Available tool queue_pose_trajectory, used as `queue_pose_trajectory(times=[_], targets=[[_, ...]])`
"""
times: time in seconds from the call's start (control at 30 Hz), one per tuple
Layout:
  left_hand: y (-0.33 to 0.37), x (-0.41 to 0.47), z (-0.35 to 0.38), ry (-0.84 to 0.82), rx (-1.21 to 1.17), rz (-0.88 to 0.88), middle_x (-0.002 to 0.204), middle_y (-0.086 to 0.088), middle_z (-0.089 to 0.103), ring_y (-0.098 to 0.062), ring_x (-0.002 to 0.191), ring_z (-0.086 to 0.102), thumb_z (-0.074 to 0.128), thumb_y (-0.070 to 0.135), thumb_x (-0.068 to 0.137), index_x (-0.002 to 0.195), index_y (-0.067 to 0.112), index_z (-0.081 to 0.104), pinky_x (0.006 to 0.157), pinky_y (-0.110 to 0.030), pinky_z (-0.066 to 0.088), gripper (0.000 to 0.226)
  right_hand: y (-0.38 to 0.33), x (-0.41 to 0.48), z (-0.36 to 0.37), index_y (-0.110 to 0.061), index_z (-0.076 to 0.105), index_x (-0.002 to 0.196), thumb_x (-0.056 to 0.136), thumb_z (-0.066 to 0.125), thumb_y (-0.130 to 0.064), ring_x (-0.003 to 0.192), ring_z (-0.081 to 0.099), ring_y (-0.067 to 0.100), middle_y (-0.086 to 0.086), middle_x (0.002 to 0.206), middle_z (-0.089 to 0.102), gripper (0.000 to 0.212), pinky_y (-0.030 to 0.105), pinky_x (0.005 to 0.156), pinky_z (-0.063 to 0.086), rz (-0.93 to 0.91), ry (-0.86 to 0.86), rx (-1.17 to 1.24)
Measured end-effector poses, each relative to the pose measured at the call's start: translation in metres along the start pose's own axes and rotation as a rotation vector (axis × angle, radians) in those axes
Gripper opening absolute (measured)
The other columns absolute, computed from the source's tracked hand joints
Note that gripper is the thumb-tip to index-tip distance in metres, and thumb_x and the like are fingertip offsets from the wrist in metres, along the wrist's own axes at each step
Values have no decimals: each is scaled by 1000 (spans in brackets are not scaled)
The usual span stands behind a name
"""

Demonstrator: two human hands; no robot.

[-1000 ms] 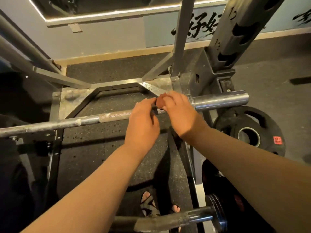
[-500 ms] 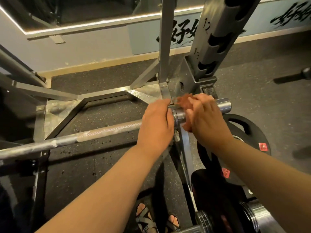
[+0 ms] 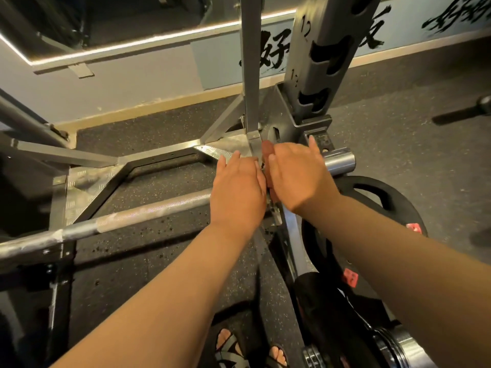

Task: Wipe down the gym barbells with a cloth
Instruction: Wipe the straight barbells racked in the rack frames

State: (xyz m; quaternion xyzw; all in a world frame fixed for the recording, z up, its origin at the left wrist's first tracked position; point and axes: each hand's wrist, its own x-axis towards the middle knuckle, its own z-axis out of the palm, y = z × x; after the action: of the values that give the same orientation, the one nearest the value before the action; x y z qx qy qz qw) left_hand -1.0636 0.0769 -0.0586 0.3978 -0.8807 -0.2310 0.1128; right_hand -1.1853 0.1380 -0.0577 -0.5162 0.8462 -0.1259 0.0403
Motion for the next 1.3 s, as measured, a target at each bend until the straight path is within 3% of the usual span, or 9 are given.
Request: queue_pose_trajectory(times=[0.2, 0.27, 0.4, 0.63, 0.8, 0.9, 1.03, 1.13, 1.3], targets=[[-3, 0, 5, 36, 95, 63, 121, -15, 69, -29, 141, 46, 17, 32, 98, 108, 8, 66, 127, -40, 10, 55, 7, -48, 8, -7, 43, 149, 105, 40, -21, 147, 35, 27, 9, 150, 47, 46, 53, 126, 14, -213, 62, 142], [-3, -4, 4, 69, 79, 72, 119, -18, 68, -31, 139, 48, 24, 27, 100, 109, 6, 65, 127, -43, 14, 47, 20, -47, -1, -7, 49, 141, 106, 38, -23, 140, 45, 24, 8, 141, 54, 41, 53, 126, 12, -235, 53, 98], [-2, -9, 3, 70, 70, 58, 129, -15, 65, -28, 142, 45, 24, 26, 103, 126, 6, 63, 128, -44, 15, 50, 34, -26, -9, -12, 57, 111, 106, 31, -27, 116, 58, 26, 4, 111, 62, 31, 60, 123, 15, 102, 172, 139], [0, -12, 4, 53, 72, 59, 128, -9, 63, -29, 140, 45, 20, 31, 103, 136, 11, 55, 128, -44, 11, 52, -9, -40, 6, -14, 28, 158, 107, 29, -26, 155, 14, 21, 4, 162, 31, 52, 42, 128, -5, -108, -59, 139], [3, -15, 2, 84, 38, 50, 133, -14, 64, -29, 145, 40, 29, 23, 108, 131, 5, 60, 128, -44, 11, 42, 48, -46, -13, -12, 47, 140, 105, 29, -28, 141, 43, 23, 5, 141, 53, 42, 57, 126, 9, -6, 105, 114], [7, -13, 4, 79, 24, 18, 134, -15, 62, -29, 146, 38, 30, 21, 105, 129, 4, 60, 128, -40, 7, 42, 28, -41, -5, -9, 47, 139, 106, 34, -22, 145, 36, 30, 12, 143, 50, 39, 55, 127, 9, 172, 168, 130], [12, -6, 3, 50, 55, 25, 128, -8, 64, -27, 146, 37, 18, 33, 99, 124, 12, 61, 128, -39, 2, 54, -8, -41, 10, -14, 32, 155, 105, 36, -19, 153, 18, 25, 6, 158, 34, 51, 47, 128, 2, -76, -14, 146], [9, -10, 2, 82, 128, 59, 121, -11, 65, -31, 140, 45, 16, 34, 100, 122, 9, 61, 128, -45, 8, 56, 15, -40, 1, -16, 34, 154, 106, 35, -25, 150, 25, 20, 2, 155, 38, 48, 42, 129, -1, -189, -37, 97], [11, -12, 8, 156, 184, 64, 117, -17, 68, -36, 136, 50, 31, 20, 103, 113, 3, 64, 127, -51, 11, 38, 59, -39, -10, -10, 50, 136, 107, 32, -25, 141, 41, 27, 8, 139, 54, 37, 53, 127, 10, 138, 184, 125]])
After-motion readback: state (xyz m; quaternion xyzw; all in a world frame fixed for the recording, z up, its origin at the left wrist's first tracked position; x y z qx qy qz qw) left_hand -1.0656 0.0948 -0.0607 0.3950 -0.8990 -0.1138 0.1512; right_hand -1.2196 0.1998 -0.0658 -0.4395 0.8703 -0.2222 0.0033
